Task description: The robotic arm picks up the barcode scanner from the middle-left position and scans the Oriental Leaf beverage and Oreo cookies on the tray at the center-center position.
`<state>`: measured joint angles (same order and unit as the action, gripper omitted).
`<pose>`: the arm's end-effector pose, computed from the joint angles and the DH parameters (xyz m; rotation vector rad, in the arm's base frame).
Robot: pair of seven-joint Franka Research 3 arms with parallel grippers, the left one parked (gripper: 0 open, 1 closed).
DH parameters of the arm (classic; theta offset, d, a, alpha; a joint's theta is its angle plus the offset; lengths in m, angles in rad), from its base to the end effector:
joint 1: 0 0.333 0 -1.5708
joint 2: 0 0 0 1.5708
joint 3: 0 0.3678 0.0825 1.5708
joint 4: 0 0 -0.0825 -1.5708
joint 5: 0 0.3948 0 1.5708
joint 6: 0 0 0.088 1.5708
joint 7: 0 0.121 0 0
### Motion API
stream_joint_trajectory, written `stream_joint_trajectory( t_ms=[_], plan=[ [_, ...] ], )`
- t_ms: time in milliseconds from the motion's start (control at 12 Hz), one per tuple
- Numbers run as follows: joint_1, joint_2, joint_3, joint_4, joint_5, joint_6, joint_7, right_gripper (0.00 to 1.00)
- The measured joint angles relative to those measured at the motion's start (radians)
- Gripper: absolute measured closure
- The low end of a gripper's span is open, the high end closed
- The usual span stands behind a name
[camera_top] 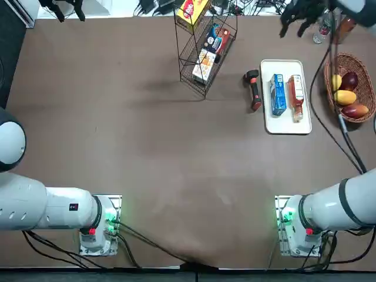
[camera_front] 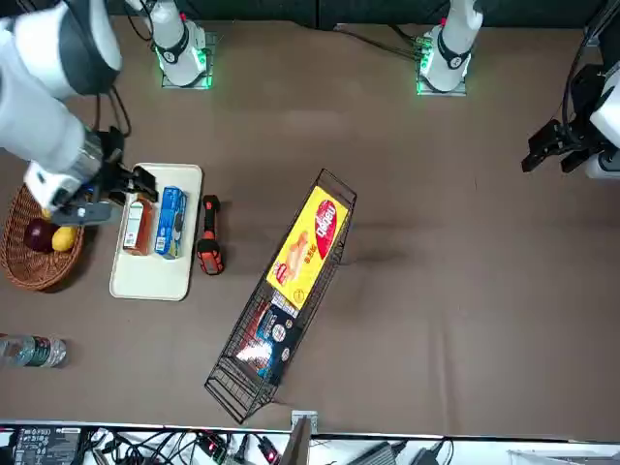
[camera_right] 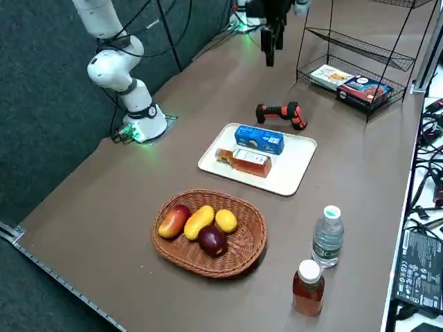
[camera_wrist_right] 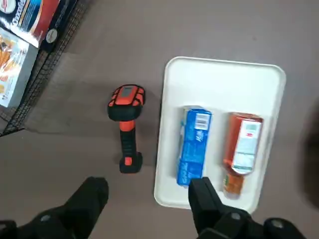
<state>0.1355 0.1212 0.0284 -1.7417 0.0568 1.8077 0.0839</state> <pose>0.6005 0.1041 0.5280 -3.0875 -0.1004 0.0957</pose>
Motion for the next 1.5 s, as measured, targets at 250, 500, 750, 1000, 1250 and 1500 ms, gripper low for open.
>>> stream_joint_trajectory(
  t_ms=[250,500,750,1000,1250,1500],
  plan=[
    [0.052,0.002,0.002,-0.106,0.001,0.134,0.002,0.00],
    [0.095,0.003,0.003,-0.227,0.001,0.292,0.007,0.00],
    [0.121,0.022,0.004,-0.351,0.001,0.463,0.007,0.00],
    [0.131,0.060,0.004,-0.439,0.001,0.619,0.009,0.00],
    [0.131,0.095,0.003,-0.460,0.001,0.691,0.015,0.00],
    [0.134,0.131,0.003,-0.460,0.001,0.735,0.061,0.00]
  ],
)
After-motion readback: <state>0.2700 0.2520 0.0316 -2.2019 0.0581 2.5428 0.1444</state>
